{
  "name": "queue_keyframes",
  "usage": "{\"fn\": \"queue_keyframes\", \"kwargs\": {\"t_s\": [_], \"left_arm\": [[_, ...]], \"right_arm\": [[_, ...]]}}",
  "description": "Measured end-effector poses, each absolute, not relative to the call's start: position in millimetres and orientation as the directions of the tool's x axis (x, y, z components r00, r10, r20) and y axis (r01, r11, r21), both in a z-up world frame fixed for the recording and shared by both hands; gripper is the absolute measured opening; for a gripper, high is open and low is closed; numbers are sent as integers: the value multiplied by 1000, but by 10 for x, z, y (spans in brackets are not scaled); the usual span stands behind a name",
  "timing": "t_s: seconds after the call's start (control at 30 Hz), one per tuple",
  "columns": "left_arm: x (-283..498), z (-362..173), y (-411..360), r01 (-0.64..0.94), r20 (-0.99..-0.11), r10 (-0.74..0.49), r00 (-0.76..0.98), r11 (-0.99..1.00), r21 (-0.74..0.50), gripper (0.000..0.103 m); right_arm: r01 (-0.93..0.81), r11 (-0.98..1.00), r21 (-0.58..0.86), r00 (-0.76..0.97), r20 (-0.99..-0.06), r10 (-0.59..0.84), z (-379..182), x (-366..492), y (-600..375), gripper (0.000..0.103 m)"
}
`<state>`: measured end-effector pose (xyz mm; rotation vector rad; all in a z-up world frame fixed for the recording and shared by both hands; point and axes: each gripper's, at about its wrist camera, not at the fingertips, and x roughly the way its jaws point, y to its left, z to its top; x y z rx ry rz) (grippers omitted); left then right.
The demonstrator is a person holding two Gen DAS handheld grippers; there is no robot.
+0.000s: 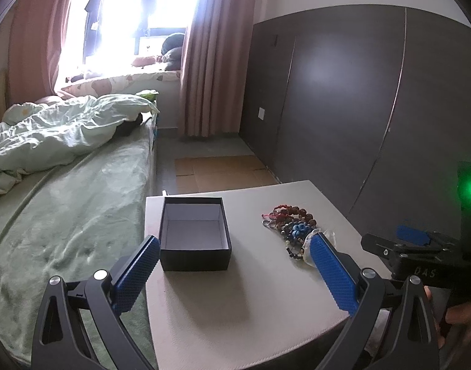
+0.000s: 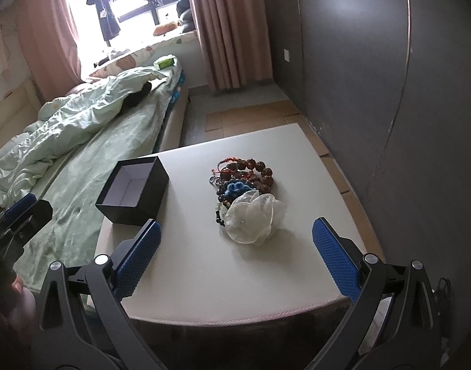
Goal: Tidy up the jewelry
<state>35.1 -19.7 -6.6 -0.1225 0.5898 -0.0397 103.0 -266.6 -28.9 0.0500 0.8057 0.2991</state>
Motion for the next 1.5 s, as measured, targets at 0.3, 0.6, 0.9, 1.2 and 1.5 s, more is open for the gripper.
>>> {"fn": "queue_keyframes", "kwargs": {"t_s": [0.3,0.6,0.9,1.2,1.5], "left_arm": [[633,-224,-228,26,-586,-117,802,987,-161,92],[974,-421,-271,46,-631,-157,760,981,-189,80],[1358,-685,-376,90,-680,-239,693,965,-247,57],[1713,-943,-537,144,-718,-321,618,944,-298,48],[1934,-1117,-585,142,-731,-367,575,925,-353,47]], "right_arm": [[-196,963,187,607,-748,269,-399,1278,-2720,98],[-171,952,254,542,-783,306,-550,1533,-2741,92],[-56,918,392,418,-826,378,-876,1918,-2854,69],[21,909,416,327,-862,387,-1181,2180,-2799,40],[101,800,591,365,-770,522,-1139,2176,-3074,3]]}}
